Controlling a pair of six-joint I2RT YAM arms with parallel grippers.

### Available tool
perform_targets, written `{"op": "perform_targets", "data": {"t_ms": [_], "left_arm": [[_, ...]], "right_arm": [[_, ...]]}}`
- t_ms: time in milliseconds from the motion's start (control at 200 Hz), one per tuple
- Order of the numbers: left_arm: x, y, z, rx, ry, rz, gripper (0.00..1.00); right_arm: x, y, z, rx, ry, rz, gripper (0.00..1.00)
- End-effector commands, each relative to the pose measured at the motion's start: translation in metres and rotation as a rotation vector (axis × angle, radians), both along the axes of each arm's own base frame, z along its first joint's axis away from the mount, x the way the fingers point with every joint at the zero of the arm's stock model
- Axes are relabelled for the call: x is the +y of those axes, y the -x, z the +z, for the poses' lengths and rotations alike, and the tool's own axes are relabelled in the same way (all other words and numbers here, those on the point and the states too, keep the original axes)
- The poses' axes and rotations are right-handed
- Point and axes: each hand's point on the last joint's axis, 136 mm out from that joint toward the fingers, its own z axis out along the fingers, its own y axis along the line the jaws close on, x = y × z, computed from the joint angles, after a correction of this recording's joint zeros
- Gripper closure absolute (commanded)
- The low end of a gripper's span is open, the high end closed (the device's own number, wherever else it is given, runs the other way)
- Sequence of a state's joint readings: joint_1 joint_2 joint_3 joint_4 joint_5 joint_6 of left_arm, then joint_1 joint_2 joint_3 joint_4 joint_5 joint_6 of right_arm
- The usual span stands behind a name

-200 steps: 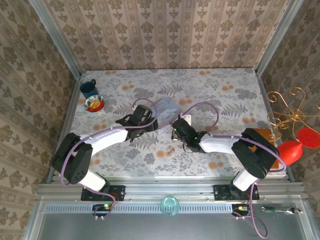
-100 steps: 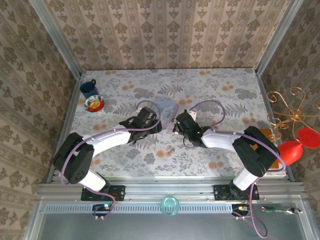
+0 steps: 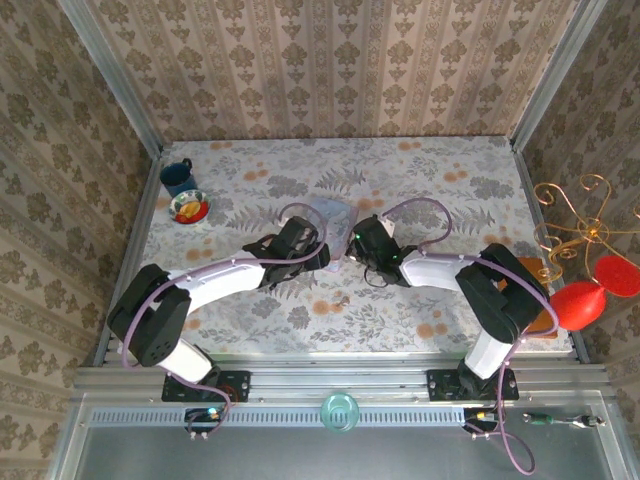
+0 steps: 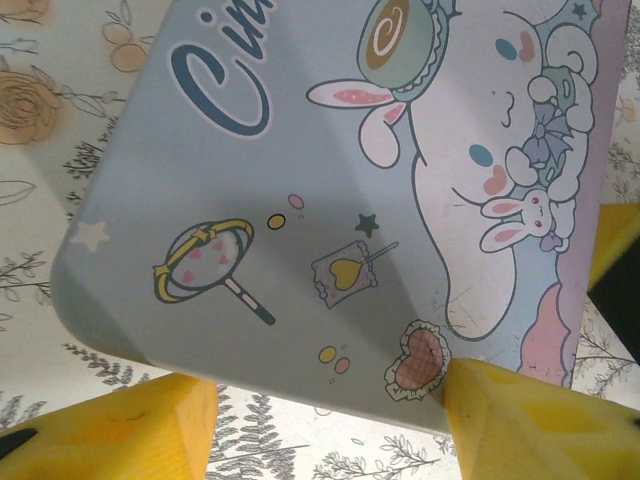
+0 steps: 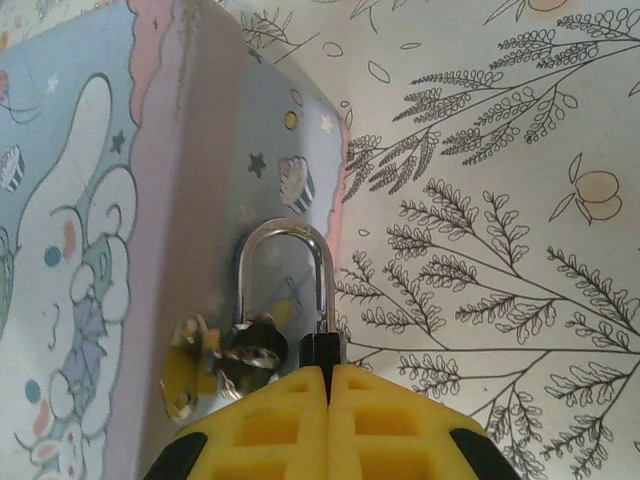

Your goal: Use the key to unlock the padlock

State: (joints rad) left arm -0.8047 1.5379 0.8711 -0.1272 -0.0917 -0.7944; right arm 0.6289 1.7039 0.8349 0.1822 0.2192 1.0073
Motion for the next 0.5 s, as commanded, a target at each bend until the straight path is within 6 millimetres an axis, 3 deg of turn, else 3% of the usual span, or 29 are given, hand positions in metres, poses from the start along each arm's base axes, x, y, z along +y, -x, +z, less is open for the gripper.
{"op": "perform_targets", "data": {"t_ms": [0,235,385,495], "left_arm": [[0.003,0.024,-0.024,0.108,-0.059,-0.041,0.38],[0.018,0.02,-0.024,0.109,-0.073,-0.023,0.38],[0.01,0.016,0.005,0.033,-0.032,-0.115,0.37],[0.024,0.009,0.018,-0.007,-0.064,-0.113,0.35]], "right_arm": [[0.001,-0.012,0.01,-0.017,-0.04,-0.038,1.0],[-0.009,-0.014,0.016,-0.034,-0.017,-0.031,1.0],[-0.014,-0.006,0.022,-0.048,0.057,0.036,1.0],[-0.017,0.001,0.024,-0.051,0.106,0.09,1.0]]}}
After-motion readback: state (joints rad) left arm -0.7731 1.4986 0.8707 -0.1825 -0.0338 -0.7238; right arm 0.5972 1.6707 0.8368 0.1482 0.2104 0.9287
